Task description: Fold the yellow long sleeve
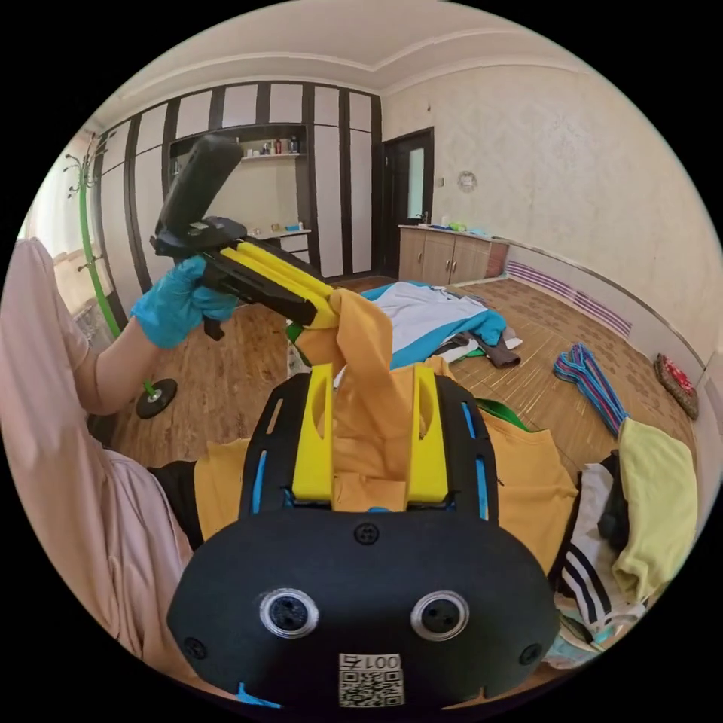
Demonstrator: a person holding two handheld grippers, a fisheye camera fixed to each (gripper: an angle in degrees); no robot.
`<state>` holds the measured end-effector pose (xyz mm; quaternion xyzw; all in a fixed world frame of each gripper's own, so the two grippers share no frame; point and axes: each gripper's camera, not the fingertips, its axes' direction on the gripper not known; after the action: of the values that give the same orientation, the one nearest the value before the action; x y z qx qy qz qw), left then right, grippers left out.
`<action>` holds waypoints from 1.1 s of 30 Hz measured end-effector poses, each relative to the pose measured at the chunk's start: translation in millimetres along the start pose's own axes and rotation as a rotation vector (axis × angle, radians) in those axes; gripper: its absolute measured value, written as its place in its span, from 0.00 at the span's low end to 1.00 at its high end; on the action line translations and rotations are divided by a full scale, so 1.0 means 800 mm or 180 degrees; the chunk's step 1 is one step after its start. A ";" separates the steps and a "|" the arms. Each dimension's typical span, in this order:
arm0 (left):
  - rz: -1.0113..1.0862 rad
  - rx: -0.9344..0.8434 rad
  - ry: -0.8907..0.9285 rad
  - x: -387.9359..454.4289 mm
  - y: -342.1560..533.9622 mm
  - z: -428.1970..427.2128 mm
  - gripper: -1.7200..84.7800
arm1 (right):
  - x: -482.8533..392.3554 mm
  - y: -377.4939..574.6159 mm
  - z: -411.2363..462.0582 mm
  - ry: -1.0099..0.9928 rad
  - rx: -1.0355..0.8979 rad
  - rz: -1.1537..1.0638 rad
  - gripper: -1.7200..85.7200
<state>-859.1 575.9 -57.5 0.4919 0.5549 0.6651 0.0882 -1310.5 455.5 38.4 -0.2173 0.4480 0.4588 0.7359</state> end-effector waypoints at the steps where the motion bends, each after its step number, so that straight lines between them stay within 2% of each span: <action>1: 0.0076 -0.0041 -0.0003 0.007 -0.011 0.005 0.01 | -0.004 0.001 0.001 0.0100 0.0003 -0.0054 0.17; 6: 0.0312 -0.0165 -0.0052 0.031 -0.038 0.022 0.02 | -0.007 0.013 0.004 0.0150 -0.0021 -0.0149 0.12; 12: 0.0317 -0.0291 0.0457 0.010 -0.040 0.033 0.02 | 0.010 0.045 -0.005 -0.0042 -0.0307 -0.0162 0.06; 15: 0.0108 -0.0604 0.0345 -0.015 -0.033 0.058 0.02 | 0.020 0.064 -0.012 -0.0266 -0.0563 -0.0254 0.06; 19: -0.0322 -0.1020 0.0275 -0.058 -0.021 0.112 0.03 | 0.037 0.092 -0.007 -0.0382 -0.1259 -0.0301 0.05; 22: -0.0803 -0.1040 0.0473 -0.096 -0.010 0.148 0.03 | 0.044 0.112 0.002 -0.0367 -0.1825 -0.0349 0.05; 25: -0.1269 -0.1042 0.0663 -0.130 -0.001 0.177 0.03 | 0.049 0.121 0.003 -0.0352 -0.2121 -0.0313 0.05; 29: -0.1370 -0.0969 0.0508 -0.146 -0.008 0.190 0.03 | 0.054 0.112 -0.013 -0.0262 -0.1830 -0.0144 0.07; 31: -0.1330 -0.0970 0.0226 -0.150 -0.018 0.196 0.03 | 0.057 0.098 -0.016 -0.0296 -0.1427 0.0076 0.10; 33: -0.1311 -0.0968 0.0047 -0.155 -0.026 0.202 0.03 | 0.053 0.088 -0.004 -0.0331 -0.1283 0.0099 0.11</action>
<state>-684.2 607.0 -159.4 0.3447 0.5376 0.7125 0.2907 -1365.9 507.5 6.9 -0.3293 0.3120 0.5611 0.6924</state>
